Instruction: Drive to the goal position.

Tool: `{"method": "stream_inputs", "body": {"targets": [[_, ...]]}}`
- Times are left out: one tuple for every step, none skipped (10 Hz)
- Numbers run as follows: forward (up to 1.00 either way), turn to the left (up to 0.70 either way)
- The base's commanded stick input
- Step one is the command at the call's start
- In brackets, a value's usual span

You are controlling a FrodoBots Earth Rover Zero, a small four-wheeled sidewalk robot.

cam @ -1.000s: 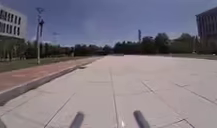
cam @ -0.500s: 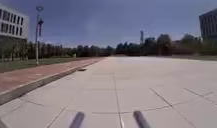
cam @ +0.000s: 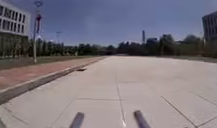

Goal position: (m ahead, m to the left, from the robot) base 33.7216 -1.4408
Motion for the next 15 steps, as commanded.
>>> {"method": "stream_inputs", "body": {"targets": [[1.0, 0.0], [1.0, 0.0], [1.0, 0.0], [1.0, 0.0], [1.0, 0.0], [1.0, 0.0], [1.0, 0.0], [1.0, 0.0], [1.0, 0.0], [1.0, 0.0], [1.0, 0.0], [1.0, 0.0], [1.0, 0.0], [1.0, 0.0], [1.0, 0.0]]}}
